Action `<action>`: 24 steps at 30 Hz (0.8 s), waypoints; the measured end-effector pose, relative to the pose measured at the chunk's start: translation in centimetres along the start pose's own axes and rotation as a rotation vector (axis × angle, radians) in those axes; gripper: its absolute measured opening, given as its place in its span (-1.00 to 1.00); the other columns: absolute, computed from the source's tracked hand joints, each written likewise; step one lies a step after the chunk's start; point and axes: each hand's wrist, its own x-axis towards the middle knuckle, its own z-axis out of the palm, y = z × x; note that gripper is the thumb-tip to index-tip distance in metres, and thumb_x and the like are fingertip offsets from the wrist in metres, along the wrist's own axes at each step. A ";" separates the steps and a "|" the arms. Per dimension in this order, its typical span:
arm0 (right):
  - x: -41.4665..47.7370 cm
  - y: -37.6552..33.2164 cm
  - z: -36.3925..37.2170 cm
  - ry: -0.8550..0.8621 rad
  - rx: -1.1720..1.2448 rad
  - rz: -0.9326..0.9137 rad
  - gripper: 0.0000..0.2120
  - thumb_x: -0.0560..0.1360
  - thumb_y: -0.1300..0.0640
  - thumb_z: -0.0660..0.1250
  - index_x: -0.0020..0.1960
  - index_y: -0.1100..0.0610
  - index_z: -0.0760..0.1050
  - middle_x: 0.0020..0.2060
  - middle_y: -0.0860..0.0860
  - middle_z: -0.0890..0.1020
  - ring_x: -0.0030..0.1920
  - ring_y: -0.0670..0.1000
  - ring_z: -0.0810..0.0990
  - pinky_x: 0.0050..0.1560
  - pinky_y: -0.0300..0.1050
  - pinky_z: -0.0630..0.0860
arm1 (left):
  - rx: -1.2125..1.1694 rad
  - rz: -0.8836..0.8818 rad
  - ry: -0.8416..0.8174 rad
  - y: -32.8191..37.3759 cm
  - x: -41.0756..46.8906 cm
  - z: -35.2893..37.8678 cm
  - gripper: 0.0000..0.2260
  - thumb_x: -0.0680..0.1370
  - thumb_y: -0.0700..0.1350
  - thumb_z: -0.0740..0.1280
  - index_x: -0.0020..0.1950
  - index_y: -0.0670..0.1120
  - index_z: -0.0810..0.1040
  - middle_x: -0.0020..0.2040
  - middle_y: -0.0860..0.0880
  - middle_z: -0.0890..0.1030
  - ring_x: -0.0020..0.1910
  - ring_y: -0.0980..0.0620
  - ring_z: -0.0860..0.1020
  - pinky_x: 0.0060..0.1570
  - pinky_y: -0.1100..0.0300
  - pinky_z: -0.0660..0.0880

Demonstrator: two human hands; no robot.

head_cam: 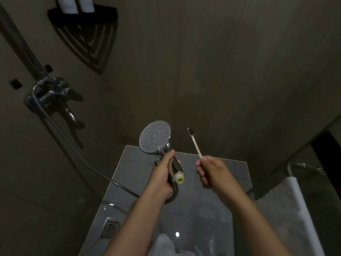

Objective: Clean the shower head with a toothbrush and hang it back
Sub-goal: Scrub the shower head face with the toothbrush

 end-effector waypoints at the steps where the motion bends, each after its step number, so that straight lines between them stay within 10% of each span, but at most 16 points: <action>1: 0.1 0.3 0.5 -0.003 0.035 0.032 -0.74 0.64 0.21 0.01 -0.17 0.15 0.39 -0.45 0.02 0.35 -0.60 -0.15 0.25 -0.61 -0.36 0.17 | 0.013 0.020 -0.005 -0.1 0.1 0.0 -0.86 0.49 -0.07 0.39 -0.15 -0.13 0.53 -0.35 -0.08 0.53 -0.43 0.05 0.50 -0.47 0.28 0.49; 16: 1.9 1.6 3.1 -0.031 0.169 0.119 -0.79 0.50 -0.02 0.33 -0.14 0.13 0.44 -0.37 0.04 0.58 -0.40 -0.07 0.55 -0.44 -0.27 0.41 | 0.081 0.312 -0.095 -2.0 1.5 0.9 -0.93 0.53 -0.15 0.34 -0.01 -0.09 0.55 -0.24 -0.12 0.61 -0.20 -0.07 0.61 -0.10 0.06 0.54; 24: 2.8 1.3 3.0 -0.124 0.119 0.077 -0.66 0.51 -0.11 0.29 -0.21 0.17 0.47 -0.49 0.04 0.54 -0.51 -0.09 0.48 -0.50 -0.30 0.37 | 0.172 0.371 -0.084 -2.0 1.6 1.2 -0.96 0.57 -0.14 0.28 -0.03 -0.08 0.50 -0.46 0.04 0.49 -0.55 0.20 0.47 -0.59 0.40 0.36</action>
